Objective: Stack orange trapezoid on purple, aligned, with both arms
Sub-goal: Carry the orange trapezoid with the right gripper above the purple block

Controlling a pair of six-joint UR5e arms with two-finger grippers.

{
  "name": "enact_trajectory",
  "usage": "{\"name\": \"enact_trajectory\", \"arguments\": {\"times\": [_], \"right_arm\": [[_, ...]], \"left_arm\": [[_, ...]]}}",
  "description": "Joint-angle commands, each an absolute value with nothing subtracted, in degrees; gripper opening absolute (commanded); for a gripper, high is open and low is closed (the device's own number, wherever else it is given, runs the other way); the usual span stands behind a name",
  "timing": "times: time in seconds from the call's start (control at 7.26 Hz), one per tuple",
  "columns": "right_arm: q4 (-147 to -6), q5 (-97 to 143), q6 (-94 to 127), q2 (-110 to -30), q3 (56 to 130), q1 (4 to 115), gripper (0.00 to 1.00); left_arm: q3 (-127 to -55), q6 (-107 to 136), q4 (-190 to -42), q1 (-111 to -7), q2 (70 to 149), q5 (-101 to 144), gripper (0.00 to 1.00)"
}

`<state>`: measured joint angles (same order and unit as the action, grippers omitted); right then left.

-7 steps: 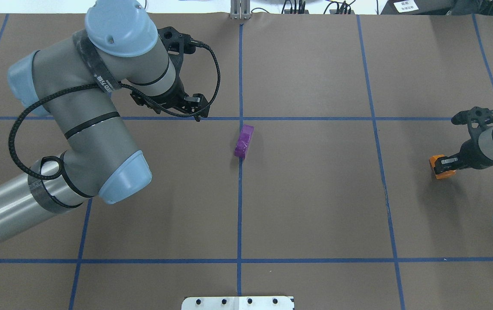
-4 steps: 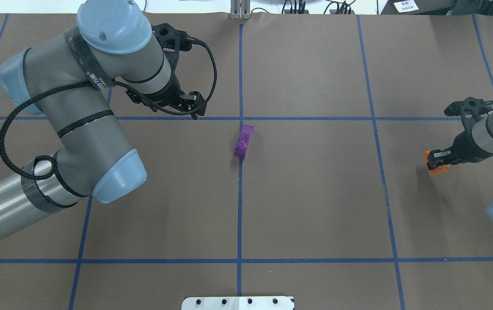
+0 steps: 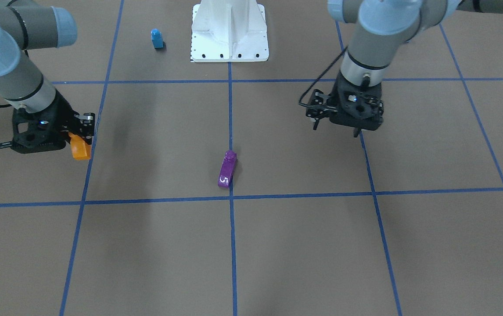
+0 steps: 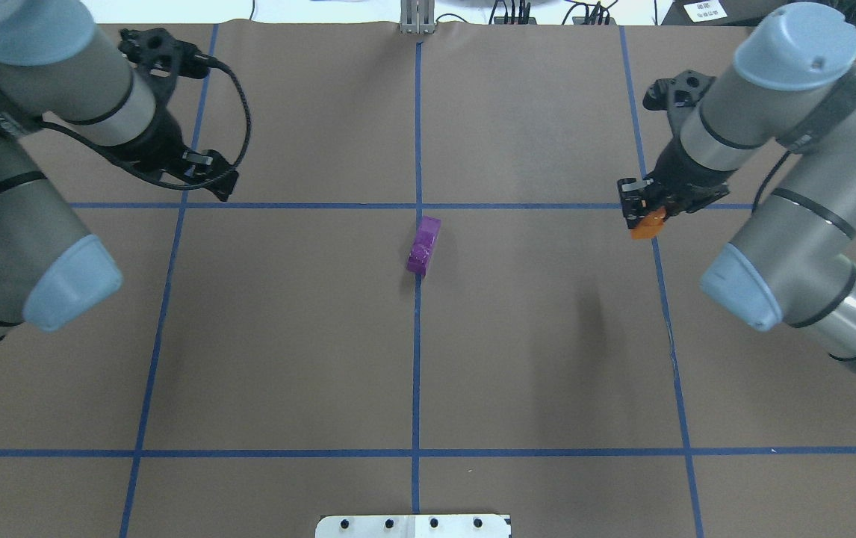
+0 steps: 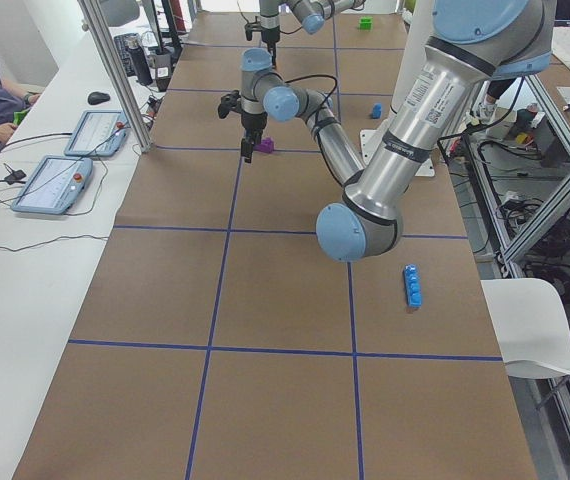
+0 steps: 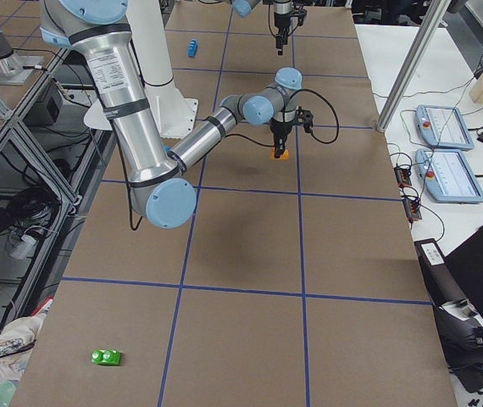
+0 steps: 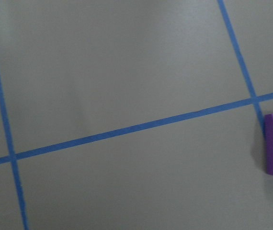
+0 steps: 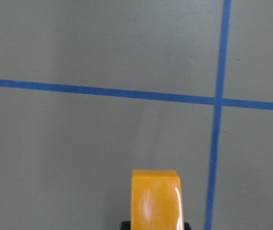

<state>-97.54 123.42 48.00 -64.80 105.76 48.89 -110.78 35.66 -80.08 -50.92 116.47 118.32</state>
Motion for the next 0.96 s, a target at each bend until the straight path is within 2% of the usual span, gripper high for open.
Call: {"name": "enact_trajectory", "arguments": {"times": [0.0, 0.41, 0.69, 0.83], "right_arm": [[-97.8, 123.1, 62.7, -49.0, 94.7, 43.0, 0.0], [-94.5, 116.8, 78.3, -38.6, 84.9, 36.5, 0.0], [-88.4, 114.9, 83.0, -36.9, 78.4, 35.2, 0.0], [-88.2, 114.1, 83.1, -36.8, 78.1, 34.6, 0.0]], "left_arm": [[-114.8, 22.6, -80.2, -59.6, 105.1, 121.9, 1.0], [-114.3, 11.4, -80.1, -67.7, 98.4, 124.0, 1.0], [-114.3, 11.3, -80.1, -67.8, 97.8, 124.1, 1.0], [-114.3, 11.3, -80.2, -67.8, 97.4, 124.1, 1.0]]}}
